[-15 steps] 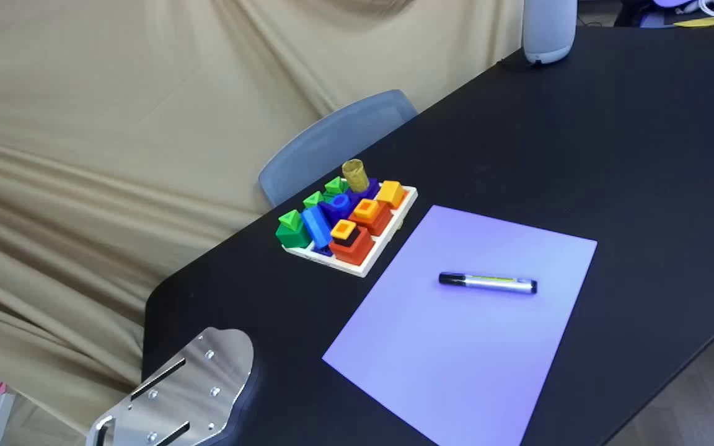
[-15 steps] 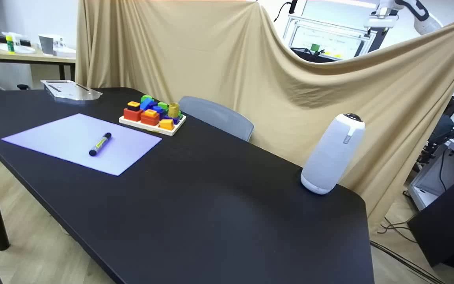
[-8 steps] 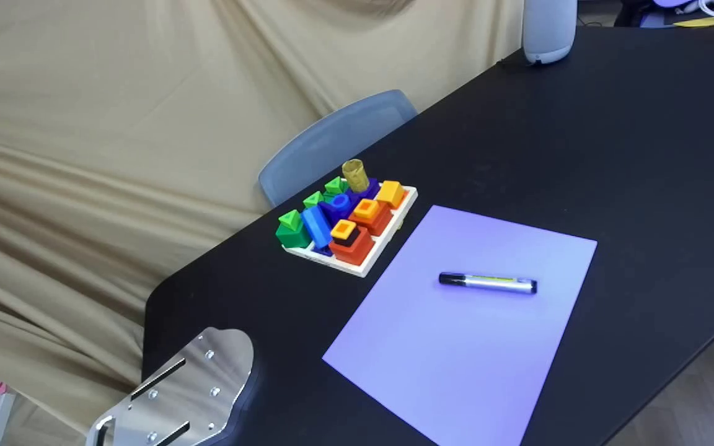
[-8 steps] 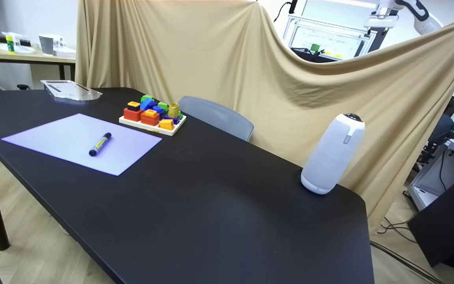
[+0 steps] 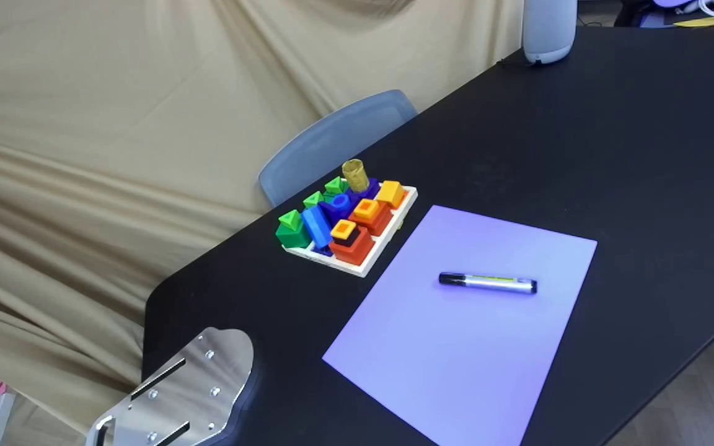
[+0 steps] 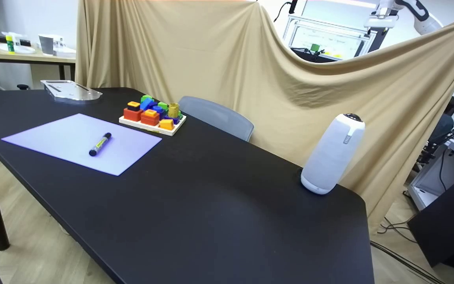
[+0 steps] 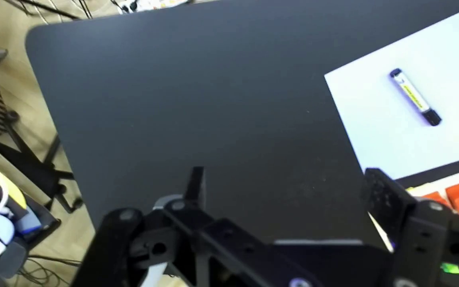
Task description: Remove the marker from the placemat on the table
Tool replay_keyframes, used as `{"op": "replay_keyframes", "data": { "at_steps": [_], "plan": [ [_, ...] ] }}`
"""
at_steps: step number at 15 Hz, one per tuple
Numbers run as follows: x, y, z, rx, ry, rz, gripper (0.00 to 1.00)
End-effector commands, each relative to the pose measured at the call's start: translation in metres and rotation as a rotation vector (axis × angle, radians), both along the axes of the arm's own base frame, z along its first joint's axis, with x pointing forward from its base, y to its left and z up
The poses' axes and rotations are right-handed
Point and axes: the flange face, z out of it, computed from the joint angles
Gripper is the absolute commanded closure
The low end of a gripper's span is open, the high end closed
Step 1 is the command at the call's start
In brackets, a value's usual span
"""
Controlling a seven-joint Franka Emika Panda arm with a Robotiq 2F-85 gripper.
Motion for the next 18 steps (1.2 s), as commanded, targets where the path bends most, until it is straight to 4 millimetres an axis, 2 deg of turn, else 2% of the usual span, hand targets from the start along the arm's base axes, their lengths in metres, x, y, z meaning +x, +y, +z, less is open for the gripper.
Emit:
{"op": "replay_keyframes", "data": {
  "at_steps": [1,5,8,9,10,14,18],
  "plan": [
    [0.020,0.015,-0.019,0.066,-0.051,0.182,0.00],
    [0.045,0.035,-0.056,0.089,-0.097,0.417,0.00],
    [0.055,0.056,-0.085,0.106,-0.116,0.590,0.00],
    [0.059,0.057,-0.090,0.121,-0.099,0.645,0.00],
    [0.053,0.054,-0.083,0.097,-0.103,0.564,0.00],
    [0.060,0.063,-0.099,0.117,-0.088,0.636,0.00],
    [0.056,0.105,-0.122,0.110,-0.120,0.644,0.00]
  ]
}}
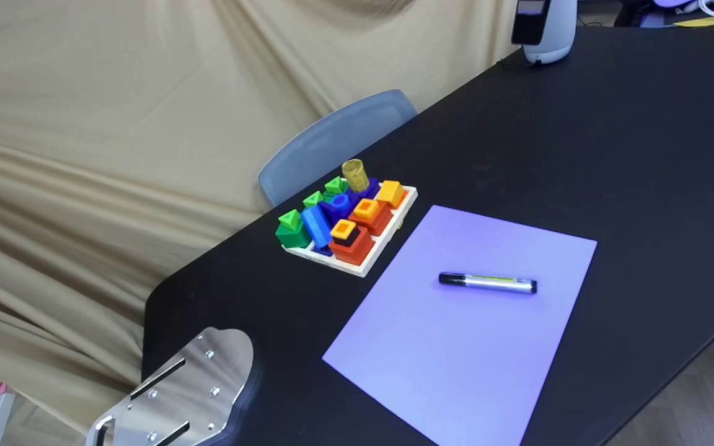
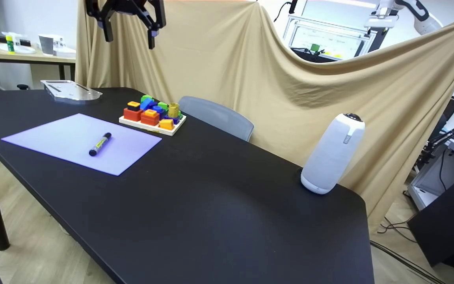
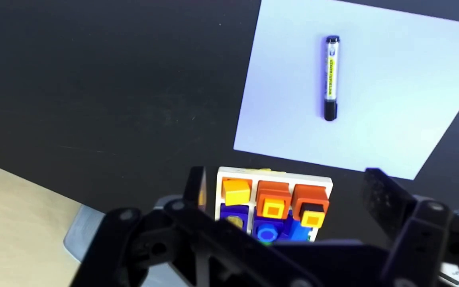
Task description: Remove the marker from the placemat on the table
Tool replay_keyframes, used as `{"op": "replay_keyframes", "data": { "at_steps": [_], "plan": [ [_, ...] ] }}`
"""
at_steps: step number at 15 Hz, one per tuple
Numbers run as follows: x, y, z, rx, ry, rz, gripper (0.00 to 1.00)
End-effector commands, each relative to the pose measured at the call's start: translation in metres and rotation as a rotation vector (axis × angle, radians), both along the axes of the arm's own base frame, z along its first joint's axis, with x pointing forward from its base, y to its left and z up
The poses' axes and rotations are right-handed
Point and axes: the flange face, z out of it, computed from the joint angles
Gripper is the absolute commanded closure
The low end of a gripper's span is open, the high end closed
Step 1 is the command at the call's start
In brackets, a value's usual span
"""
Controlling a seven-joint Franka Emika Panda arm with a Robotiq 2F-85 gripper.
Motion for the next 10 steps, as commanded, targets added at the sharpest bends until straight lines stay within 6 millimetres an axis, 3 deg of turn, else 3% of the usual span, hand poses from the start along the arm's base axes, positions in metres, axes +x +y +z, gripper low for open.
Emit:
{"op": "replay_keyframes", "data": {
  "at_steps": [1,5,7,10],
  "plan": [
    [-0.006,0.045,-0.025,0.011,-0.013,-0.006,0.00],
    [-0.023,0.100,-0.064,-0.044,-0.012,-0.034,0.00],
    [-0.032,0.117,-0.083,-0.070,0.010,-0.057,0.00],
    [-0.041,0.126,-0.109,-0.072,0.029,-0.065,0.00]
  ]
}}
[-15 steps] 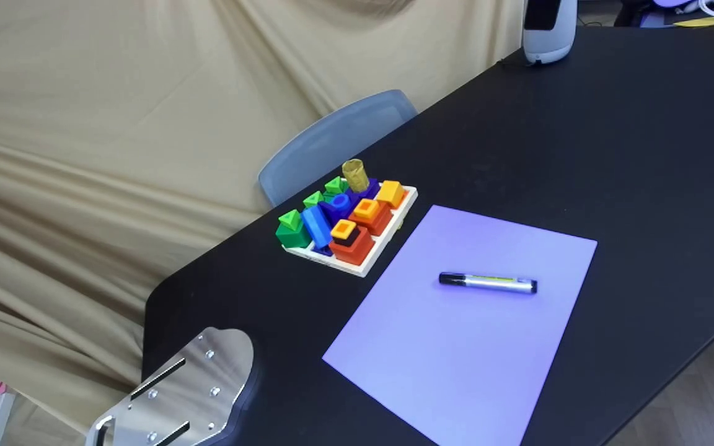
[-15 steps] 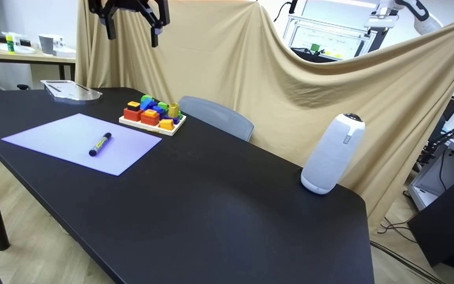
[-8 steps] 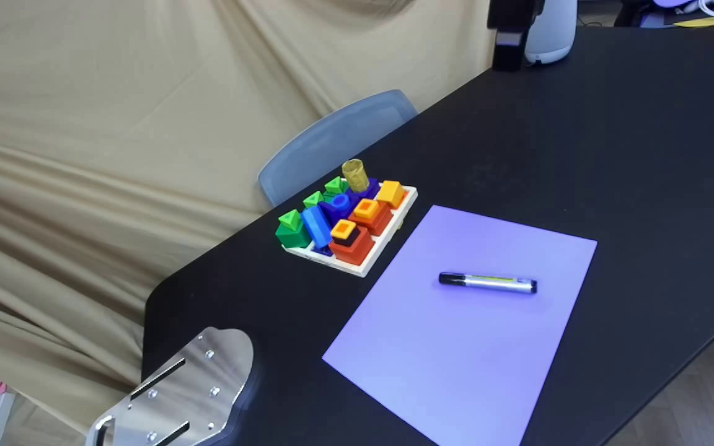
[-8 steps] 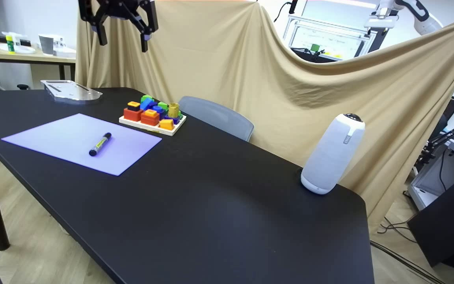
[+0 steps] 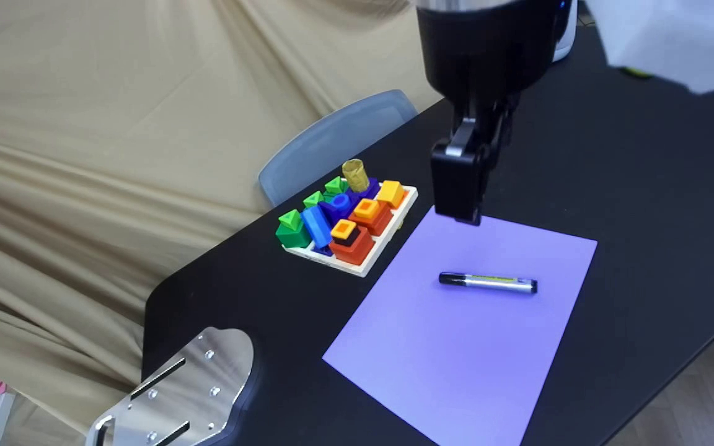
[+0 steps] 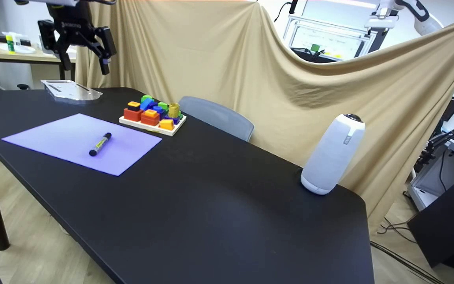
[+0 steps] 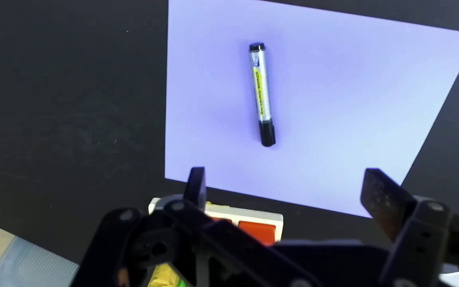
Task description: Remove the marker from the placemat on the table
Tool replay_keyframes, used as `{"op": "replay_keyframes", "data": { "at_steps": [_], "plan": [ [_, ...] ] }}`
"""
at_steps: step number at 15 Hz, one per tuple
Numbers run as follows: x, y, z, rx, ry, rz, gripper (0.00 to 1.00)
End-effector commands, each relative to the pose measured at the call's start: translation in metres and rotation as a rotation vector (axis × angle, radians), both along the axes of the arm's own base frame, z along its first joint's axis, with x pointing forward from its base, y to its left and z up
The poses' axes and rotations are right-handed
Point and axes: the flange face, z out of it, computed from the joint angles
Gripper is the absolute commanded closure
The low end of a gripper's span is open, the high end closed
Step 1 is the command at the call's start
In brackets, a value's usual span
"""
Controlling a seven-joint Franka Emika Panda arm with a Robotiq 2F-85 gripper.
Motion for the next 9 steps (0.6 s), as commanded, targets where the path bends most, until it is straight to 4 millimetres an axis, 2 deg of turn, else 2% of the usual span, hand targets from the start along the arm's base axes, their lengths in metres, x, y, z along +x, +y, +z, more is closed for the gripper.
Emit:
{"op": "replay_keyframes", "data": {
  "at_steps": [1,3,6,9],
  "plan": [
    [-0.002,0.003,-0.007,-0.002,0.005,-0.003,0.00],
    [-0.002,0.004,-0.015,-0.002,0.019,-0.001,0.00],
    [-0.001,0.003,-0.013,-0.001,0.015,0.000,0.00],
    [0.006,-0.007,-0.029,0.011,0.038,-0.021,0.00]
  ]
}}
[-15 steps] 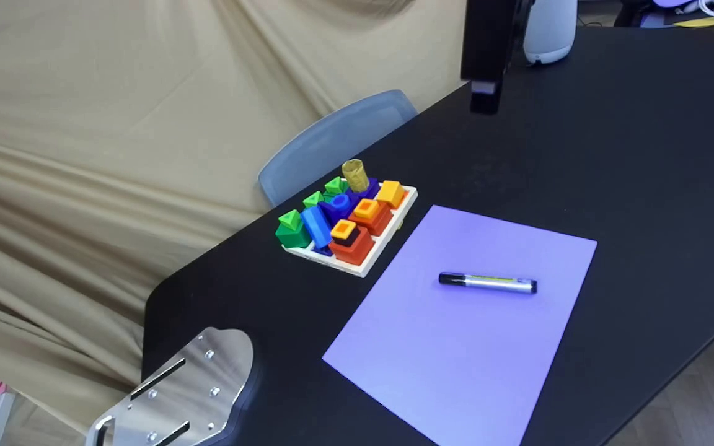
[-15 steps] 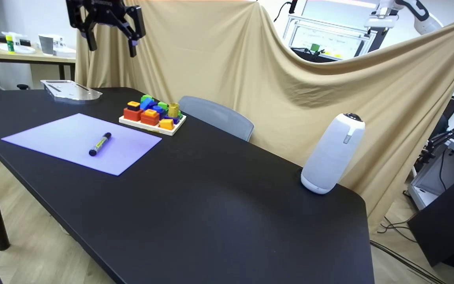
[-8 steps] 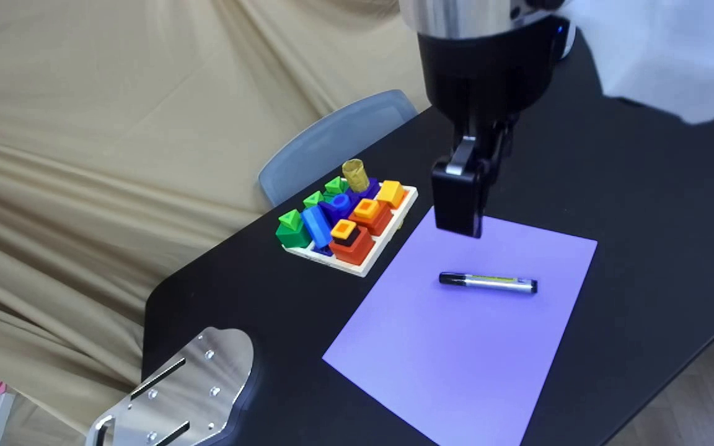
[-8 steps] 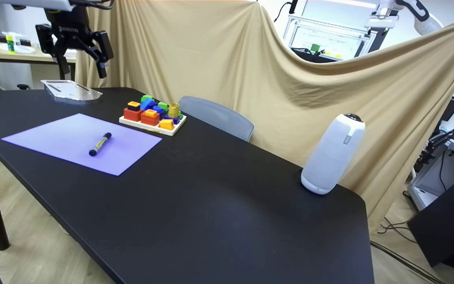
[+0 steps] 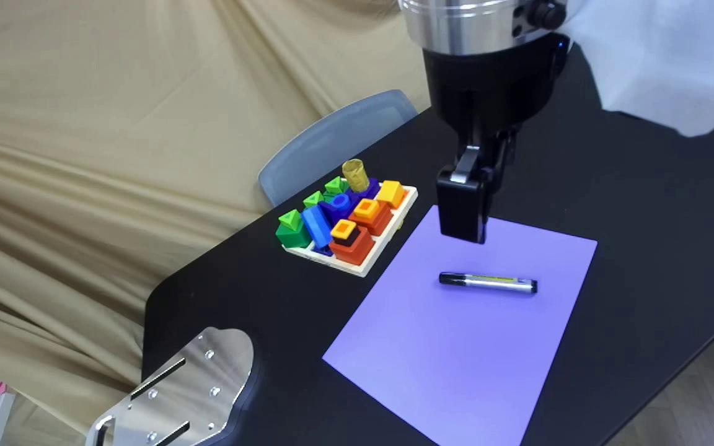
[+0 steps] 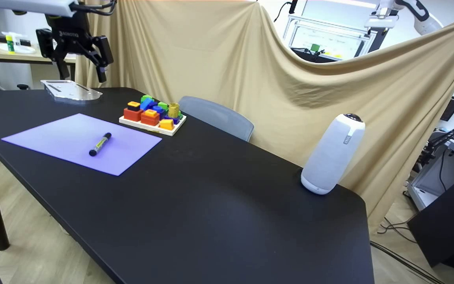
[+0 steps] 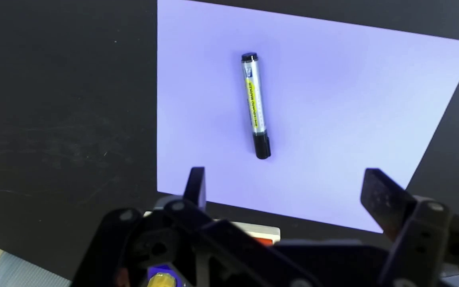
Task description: Remove the marker from the placemat on the table
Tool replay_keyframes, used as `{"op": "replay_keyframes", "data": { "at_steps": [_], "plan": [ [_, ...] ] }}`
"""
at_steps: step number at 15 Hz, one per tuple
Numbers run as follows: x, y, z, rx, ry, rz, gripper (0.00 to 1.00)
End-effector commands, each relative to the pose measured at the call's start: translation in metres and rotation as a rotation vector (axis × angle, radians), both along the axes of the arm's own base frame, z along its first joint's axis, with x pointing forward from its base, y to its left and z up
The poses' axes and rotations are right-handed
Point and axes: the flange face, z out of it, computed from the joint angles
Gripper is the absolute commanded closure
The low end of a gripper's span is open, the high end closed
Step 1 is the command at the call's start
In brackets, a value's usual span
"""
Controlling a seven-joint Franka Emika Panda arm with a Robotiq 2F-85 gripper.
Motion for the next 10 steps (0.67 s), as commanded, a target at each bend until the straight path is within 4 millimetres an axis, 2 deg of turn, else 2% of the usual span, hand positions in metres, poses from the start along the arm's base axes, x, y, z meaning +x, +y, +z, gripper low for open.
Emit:
{"op": "replay_keyframes", "data": {
  "at_steps": [1,7,10],
  "plan": [
    [0.009,-0.013,-0.022,0.021,0.026,-0.024,0.00],
    [0.021,-0.032,-0.084,0.067,0.079,-0.063,0.00],
    [0.027,-0.035,-0.108,0.084,0.077,-0.065,0.00]
  ]
}}
